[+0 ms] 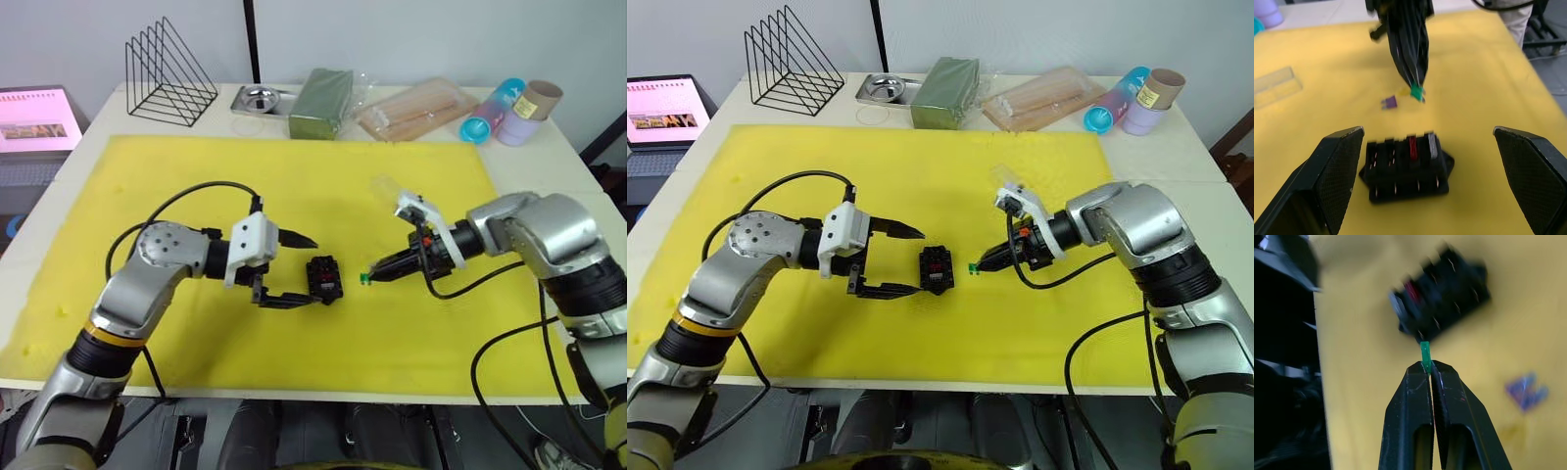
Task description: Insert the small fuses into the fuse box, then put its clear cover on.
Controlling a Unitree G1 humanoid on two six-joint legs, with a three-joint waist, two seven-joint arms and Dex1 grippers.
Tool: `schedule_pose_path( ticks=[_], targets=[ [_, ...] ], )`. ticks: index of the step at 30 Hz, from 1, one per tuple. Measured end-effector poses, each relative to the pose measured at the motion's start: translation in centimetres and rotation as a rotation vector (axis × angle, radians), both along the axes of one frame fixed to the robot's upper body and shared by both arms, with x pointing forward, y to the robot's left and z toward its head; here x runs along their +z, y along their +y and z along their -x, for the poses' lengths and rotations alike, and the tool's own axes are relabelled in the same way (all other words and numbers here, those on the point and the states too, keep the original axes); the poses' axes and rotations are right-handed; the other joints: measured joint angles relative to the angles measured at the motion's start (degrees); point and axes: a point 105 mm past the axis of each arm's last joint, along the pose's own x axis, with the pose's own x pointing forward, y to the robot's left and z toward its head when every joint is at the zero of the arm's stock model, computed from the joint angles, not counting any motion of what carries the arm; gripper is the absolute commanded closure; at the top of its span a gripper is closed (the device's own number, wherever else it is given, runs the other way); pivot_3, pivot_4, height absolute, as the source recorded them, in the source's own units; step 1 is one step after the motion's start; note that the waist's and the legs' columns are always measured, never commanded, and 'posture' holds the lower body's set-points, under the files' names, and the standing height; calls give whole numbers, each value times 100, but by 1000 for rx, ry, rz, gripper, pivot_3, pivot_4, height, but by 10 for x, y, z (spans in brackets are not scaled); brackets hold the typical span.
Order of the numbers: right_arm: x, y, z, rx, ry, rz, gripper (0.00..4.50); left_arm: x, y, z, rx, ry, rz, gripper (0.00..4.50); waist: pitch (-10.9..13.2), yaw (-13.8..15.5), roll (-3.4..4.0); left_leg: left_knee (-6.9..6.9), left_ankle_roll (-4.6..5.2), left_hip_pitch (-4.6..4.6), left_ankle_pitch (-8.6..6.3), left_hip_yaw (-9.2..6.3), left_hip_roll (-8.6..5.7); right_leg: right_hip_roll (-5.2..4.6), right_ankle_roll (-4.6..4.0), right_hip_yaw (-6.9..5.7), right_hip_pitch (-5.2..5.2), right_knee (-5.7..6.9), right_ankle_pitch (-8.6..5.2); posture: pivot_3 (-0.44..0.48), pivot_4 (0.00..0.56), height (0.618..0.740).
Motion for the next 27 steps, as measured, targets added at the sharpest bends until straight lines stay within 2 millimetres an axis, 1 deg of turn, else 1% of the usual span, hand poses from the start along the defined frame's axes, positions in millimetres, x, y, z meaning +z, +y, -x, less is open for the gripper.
schedule_pose_path(
  ticks=[1, 3, 5, 9, 12, 14, 18, 22, 27],
  targets=[
    [9, 6, -2, 16, -59, -6, 4402, -3, 2, -1, 10, 0, -8, 0, 0, 3, 0, 0, 0, 0, 0, -1, 0, 0, 0, -1, 0, 0, 0, 0, 150, 740],
    [21, 14, -5, 32, -142, -17, 4402, -6, 4, -3, 20, 0, -13, 0, 0, 15, 0, 0, 0, 0, 0, -1, 0, 0, 0, -1, 1, 0, 0, 0, 150, 740],
    [25, 18, -8, 34, -186, -17, 4402, -8, 6, -5, 28, 0, -16, 0, 0, 35, -1, 1, 0, -2, 0, 1, -2, -4, 0, -3, 2, -2, 0, 0, 150, 740],
    [19, 28, -12, 58, -237, 2, 4402, -10, 5, -7, 35, -6, -14, 0, 0, 15, -1, 1, 0, -2, 0, 2, -4, -8, 1, -1, 2, -1, 0, 0, 150, 740],
    [13, 39, -13, 108, -297, 19, 4402, -12, 2, -9, 45, -2, -1, 0, 0, 9, -1, 1, 0, -2, 0, 2, -2, -3, 0, -2, -2, 1, 0, 0, 150, 740],
    [12, 44, -14, 138, -337, 28, 4402, -12, 1, -10, 48, -2, 5, 0, 0, 8, 0, 1, 0, -2, 0, 2, -2, -4, 0, -1, -3, 3, 0, 0, 150, 740],
    [13, 47, -14, 174, -397, 29, 4402, -12, 1, -11, 55, -4, 4, 0, 0, 14, 0, 1, 0, -2, 0, 1, -2, -5, 0, -1, -3, 3, 0, 0, 150, 740],
    [11, 51, -13, 206, -417, 14, 4402, -12, 0, -11, 57, -4, 8, 0, 0, 16, 0, 1, 0, -2, 0, 0, -2, -5, 0, -1, -2, 4, 0, 0, 150, 740],
    [2, 48, -12, 229, -428, 14, 4402, -12, 0, -12, 67, -4, 10, 0, 0, 13, 0, 1, 0, -2, 0, 0, -2, -5, 0, -1, -1, 4, 0, 0, 150, 740]
  ],
)
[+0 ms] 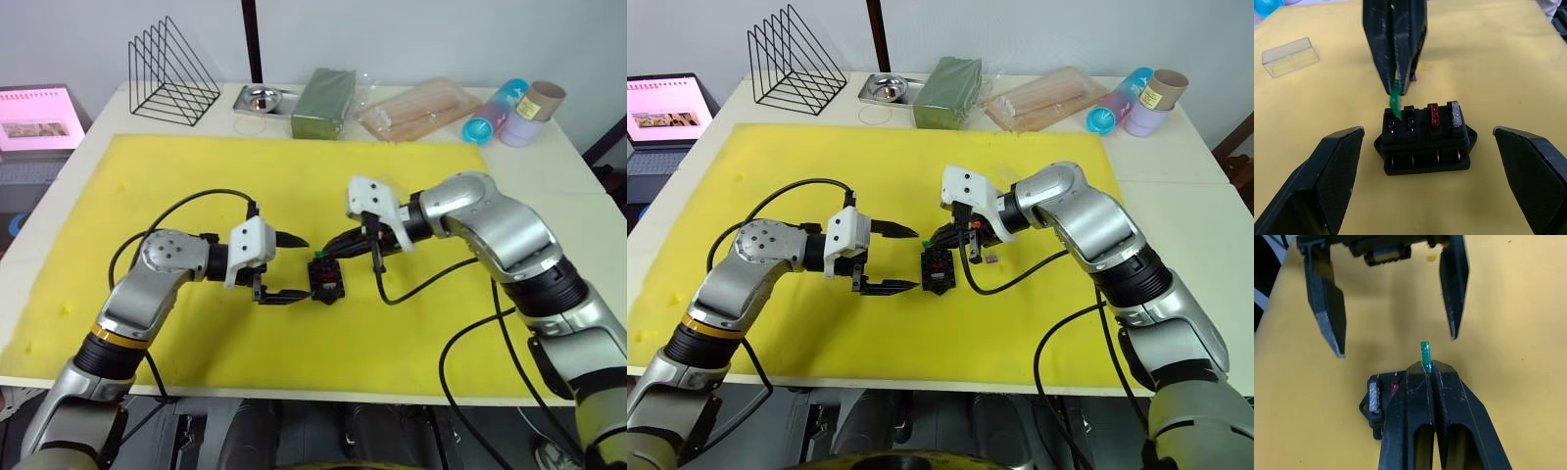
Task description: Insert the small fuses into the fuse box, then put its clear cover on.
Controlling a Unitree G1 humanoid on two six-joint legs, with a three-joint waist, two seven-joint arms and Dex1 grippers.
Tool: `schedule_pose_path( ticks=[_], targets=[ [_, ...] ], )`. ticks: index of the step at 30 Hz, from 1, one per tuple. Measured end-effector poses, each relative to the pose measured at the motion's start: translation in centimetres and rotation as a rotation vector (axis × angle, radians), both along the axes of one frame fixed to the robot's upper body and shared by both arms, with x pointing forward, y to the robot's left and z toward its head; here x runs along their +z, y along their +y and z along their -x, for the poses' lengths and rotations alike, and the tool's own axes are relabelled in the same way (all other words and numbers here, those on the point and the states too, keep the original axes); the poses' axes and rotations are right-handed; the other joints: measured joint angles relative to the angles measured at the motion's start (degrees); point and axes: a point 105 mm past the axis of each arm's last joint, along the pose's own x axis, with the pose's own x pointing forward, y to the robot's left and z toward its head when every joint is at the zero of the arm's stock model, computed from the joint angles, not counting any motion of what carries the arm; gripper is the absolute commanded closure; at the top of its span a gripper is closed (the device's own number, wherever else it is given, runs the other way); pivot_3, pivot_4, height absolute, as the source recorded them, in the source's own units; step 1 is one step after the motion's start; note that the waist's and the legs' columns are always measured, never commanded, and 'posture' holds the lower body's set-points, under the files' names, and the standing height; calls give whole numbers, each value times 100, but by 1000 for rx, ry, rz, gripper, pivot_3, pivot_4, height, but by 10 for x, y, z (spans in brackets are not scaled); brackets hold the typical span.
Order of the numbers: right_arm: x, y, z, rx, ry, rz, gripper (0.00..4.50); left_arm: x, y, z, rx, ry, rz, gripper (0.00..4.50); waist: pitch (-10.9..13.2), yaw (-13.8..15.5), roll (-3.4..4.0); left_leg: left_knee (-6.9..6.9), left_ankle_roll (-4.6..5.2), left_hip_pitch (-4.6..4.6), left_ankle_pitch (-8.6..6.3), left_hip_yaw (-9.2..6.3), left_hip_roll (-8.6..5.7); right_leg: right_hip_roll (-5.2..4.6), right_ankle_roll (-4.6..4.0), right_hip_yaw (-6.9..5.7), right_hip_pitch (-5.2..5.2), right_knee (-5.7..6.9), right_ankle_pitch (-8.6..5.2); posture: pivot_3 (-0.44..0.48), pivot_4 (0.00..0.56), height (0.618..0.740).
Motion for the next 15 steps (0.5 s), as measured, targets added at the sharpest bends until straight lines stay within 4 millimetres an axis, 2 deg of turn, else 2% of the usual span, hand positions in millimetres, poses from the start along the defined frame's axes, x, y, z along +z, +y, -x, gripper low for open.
schedule_pose_path(
  ticks=[15],
  targets=[
    [-16, -9, -4, 16, -27, 21, 4402, 1, -1, 1, -3, -2, 2, 0, 0, 0, 0, 0, 0, 0, 0, 0, 0, 0, 0, 0, 0, 0, 0, 0, 150, 740]
  ],
)
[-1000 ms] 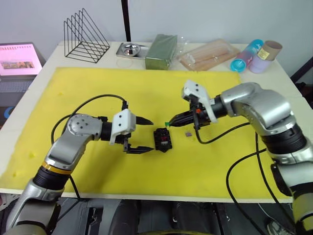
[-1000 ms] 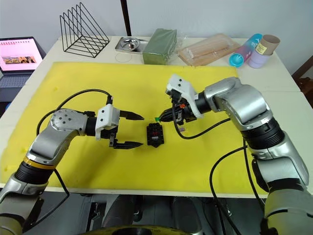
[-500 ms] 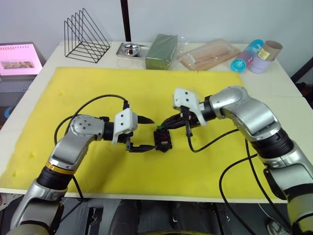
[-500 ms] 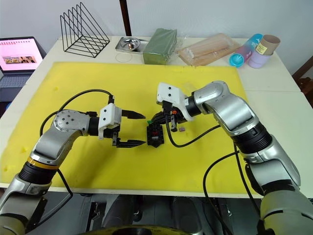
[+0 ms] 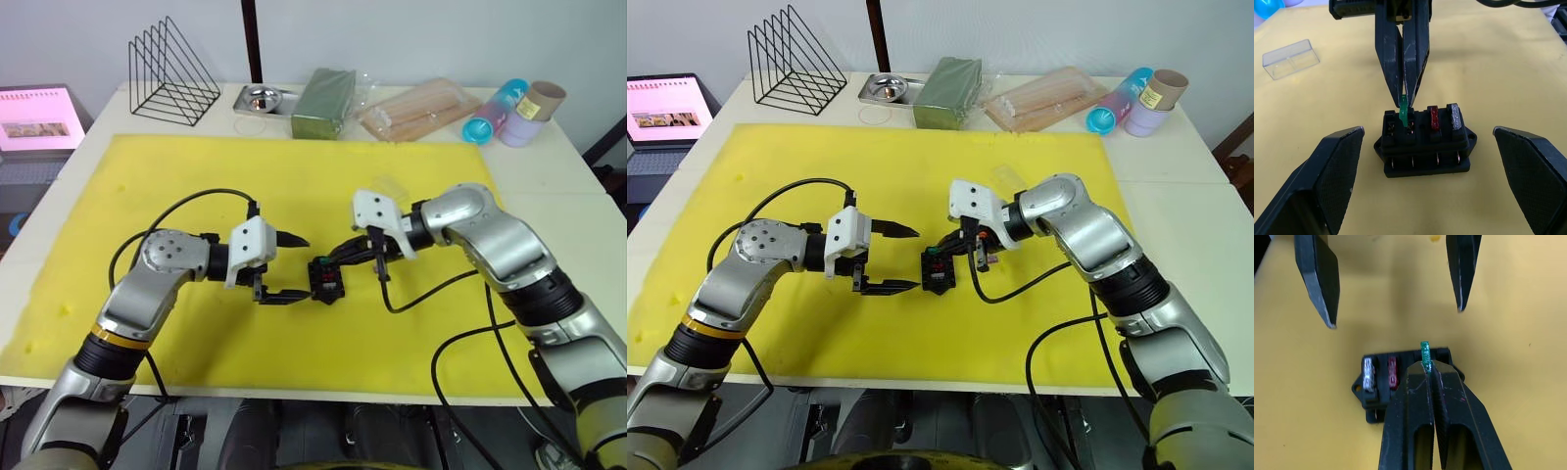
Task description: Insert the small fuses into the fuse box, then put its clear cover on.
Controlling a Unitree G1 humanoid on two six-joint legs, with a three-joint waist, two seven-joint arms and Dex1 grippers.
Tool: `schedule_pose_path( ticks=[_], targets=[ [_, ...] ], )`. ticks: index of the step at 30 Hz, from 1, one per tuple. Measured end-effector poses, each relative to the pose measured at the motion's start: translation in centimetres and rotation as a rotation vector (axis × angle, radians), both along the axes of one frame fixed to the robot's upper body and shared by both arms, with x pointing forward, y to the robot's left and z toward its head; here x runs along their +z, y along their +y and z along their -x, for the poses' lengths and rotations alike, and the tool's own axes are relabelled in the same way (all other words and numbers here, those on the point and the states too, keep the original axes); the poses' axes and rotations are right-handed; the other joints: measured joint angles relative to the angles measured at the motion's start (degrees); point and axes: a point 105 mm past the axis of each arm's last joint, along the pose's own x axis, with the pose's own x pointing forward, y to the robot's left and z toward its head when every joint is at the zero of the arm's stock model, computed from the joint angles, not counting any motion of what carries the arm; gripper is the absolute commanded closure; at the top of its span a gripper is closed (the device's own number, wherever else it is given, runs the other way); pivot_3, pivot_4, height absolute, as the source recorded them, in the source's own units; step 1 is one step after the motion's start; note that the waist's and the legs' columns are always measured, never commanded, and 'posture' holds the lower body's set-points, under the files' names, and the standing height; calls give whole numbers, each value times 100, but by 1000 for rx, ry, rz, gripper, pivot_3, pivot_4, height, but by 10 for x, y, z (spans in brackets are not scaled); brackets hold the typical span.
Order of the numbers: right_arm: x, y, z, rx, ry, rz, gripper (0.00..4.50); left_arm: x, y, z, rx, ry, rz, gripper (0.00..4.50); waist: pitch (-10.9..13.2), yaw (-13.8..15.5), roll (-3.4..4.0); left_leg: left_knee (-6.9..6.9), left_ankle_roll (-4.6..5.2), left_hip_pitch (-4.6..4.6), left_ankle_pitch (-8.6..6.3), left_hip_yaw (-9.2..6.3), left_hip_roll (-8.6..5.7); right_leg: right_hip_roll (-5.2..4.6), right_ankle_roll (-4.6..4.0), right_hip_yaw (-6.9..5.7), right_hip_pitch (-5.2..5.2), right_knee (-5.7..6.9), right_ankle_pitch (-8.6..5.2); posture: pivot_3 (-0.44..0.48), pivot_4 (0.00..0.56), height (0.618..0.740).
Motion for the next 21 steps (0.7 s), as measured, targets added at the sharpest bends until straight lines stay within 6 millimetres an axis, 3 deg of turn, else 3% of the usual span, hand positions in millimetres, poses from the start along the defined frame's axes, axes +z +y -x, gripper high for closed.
schedule_pose_path(
  ticks=[21],
  targets=[
    [-6, 0, -3, 28, -22, 27, 4402, 1, -1, 1, 0, 5, 0, 0, 0, -1, 0, 0, 0, 1, 0, 0, 0, 0, 0, 0, 0, 1, 0, 0, 150, 740]
  ],
)
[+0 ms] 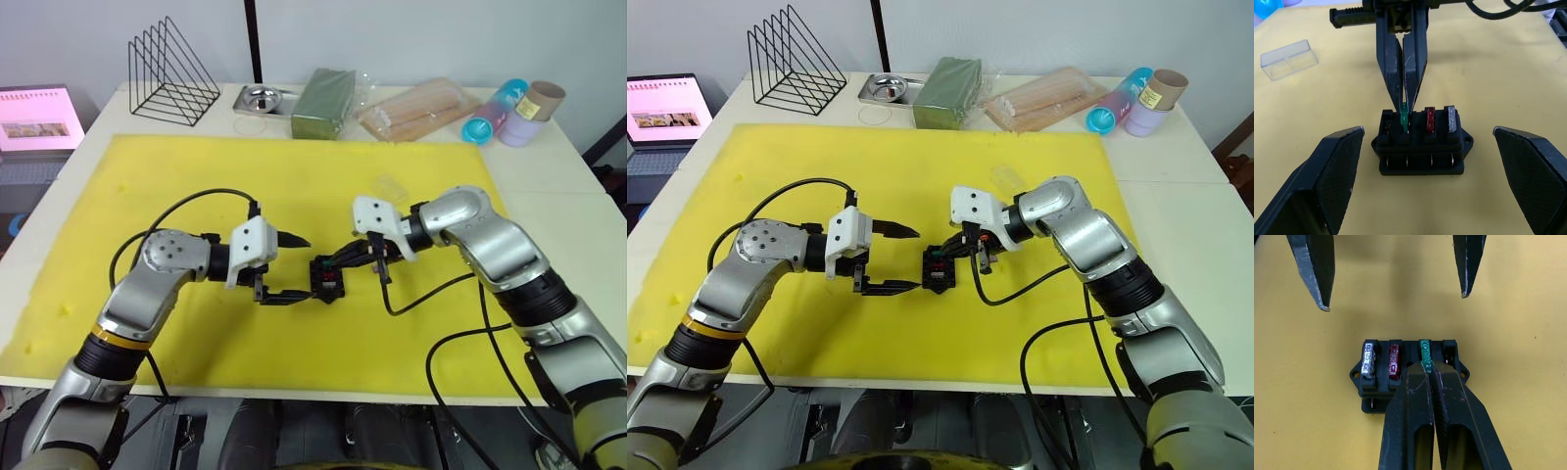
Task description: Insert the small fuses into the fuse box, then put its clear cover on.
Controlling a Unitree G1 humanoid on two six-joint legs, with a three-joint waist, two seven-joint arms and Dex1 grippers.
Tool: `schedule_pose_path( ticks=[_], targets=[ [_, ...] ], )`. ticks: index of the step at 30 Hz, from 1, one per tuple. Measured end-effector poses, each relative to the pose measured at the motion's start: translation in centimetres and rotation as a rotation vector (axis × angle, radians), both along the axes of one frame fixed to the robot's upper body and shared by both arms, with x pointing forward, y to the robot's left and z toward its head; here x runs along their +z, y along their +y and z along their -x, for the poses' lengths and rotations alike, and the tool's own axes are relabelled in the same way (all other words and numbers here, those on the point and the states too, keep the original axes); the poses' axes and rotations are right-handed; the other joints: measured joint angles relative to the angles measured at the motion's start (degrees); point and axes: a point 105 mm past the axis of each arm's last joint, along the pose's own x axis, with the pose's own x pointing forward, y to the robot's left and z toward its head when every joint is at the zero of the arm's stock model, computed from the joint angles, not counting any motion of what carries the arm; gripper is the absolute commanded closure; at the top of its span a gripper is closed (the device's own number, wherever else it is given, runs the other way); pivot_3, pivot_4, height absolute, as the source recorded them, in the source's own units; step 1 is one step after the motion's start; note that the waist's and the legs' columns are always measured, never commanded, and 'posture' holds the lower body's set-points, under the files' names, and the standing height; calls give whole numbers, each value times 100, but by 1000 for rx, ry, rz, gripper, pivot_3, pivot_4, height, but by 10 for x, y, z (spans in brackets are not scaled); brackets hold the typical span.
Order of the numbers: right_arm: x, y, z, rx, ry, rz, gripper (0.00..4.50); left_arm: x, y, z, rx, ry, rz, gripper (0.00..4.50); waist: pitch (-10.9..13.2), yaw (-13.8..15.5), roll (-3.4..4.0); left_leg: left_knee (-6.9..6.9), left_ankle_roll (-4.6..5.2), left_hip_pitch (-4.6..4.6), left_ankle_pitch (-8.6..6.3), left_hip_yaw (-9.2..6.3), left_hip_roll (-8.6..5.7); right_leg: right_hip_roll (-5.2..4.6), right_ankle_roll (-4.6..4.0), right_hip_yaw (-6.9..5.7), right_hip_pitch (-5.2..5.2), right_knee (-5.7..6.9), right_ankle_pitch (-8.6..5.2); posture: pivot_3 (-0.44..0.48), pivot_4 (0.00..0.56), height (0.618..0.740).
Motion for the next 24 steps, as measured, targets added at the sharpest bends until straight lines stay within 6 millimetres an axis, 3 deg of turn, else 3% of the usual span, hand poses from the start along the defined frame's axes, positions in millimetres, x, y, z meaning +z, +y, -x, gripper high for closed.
schedule_pose_path(
  ticks=[12, 24],
  targets=[
    [-3, 1, -4, -7, 7, 1, 4402, 1, -2, 1, -2, -3, 6, 0, 0, -6, 0, 0, 0, 3, 0, 0, 0, 1, 0, 0, 1, 3, 0, 0, 150, 740],
    [4, 5, -6, 16, -19, 118, 4402, 2, -3, 1, -8, -9, 11, 0, 0, -6, 0, 0, 0, 4, 0, 0, 0, 1, 0, 0, 1, 6, 0, 0, 150, 740]
  ],
)
